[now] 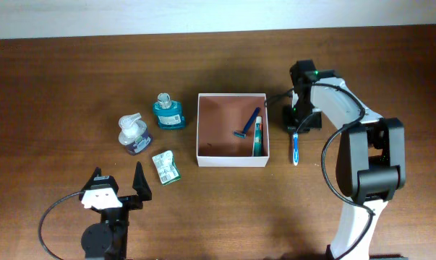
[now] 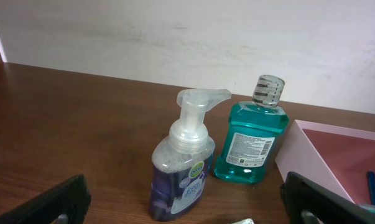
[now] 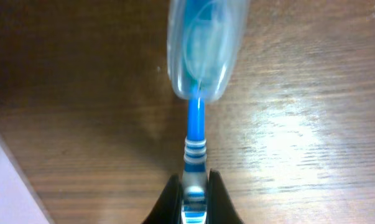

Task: Pack container
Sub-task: 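Lift the toothbrush and carry it over the pink box, then lower the toothbrush into the box and open the right gripper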

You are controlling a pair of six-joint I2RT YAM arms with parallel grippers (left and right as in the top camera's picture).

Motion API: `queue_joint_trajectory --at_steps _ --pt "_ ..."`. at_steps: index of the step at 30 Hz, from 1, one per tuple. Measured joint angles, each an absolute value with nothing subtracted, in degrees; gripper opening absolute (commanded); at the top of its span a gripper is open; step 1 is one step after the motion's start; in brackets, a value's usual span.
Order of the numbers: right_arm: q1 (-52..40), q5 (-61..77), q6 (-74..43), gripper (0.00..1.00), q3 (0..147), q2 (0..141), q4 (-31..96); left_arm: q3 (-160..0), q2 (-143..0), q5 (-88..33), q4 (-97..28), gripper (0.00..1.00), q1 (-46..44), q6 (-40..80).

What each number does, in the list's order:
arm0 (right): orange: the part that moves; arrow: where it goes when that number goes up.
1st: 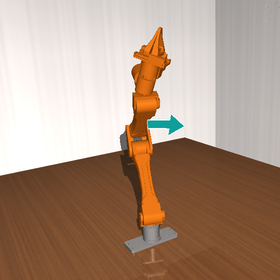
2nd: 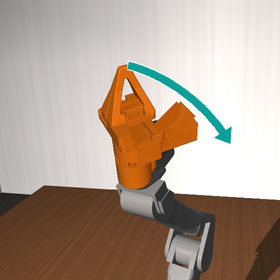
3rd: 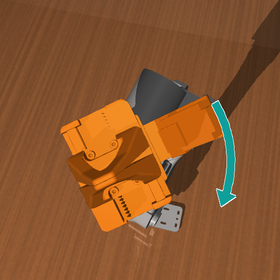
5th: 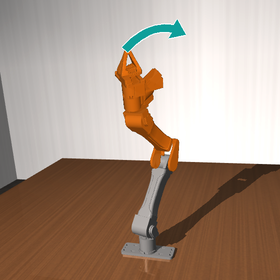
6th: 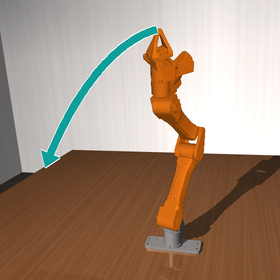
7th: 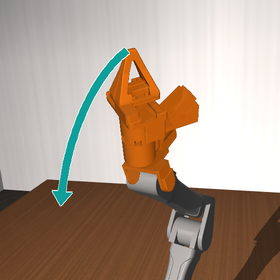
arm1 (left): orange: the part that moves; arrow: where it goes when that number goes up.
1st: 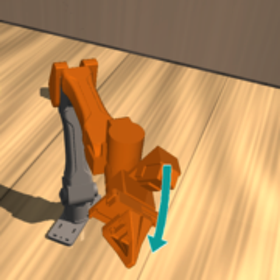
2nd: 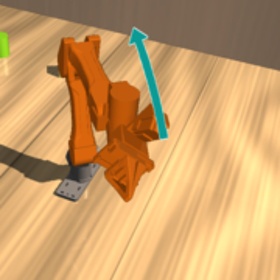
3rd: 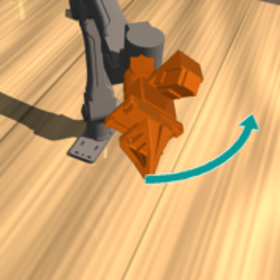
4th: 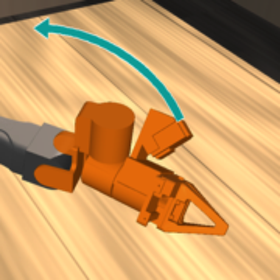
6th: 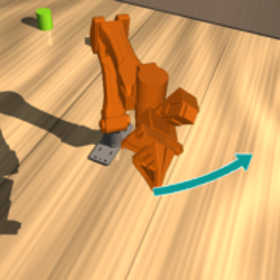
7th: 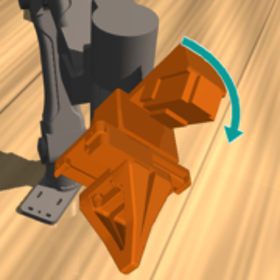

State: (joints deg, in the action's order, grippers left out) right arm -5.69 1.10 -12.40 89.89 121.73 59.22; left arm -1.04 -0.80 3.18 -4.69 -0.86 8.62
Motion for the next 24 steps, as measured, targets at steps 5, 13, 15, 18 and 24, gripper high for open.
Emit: queue_joint_trajectory --at_steps 5,13,15,18,24 --pt "-5.7 0.8 -12.4 0.04 98.1 121.4 63.6 -1.0 -0.8 3.2 -4.7 0.99 -0.9 8.6" --pt "-7.4 0.8 -12.4 0.04 105.6 116.6 69.6 -1.0 -0.8 3.2 -4.7 1.00 -0.9 8.6" --pt "-8.7 1.7 -12.4 0.04 105.9 115.4 70.0 -1.0 -0.8 3.2 -4.7 0.99 -0.9 8.6" --pt "-11.8 3.0 -12.4 0.04 106.0 114.9 70.1 -1.0 -0.8 3.2 -4.7 0.99 -0.9 8.6" --pt "-17.7 4.2 -12.4 0.04 106.0 114.9 69.8 -1.0 -0.8 3.2 -4.7 0.99 -0.9 8.6"
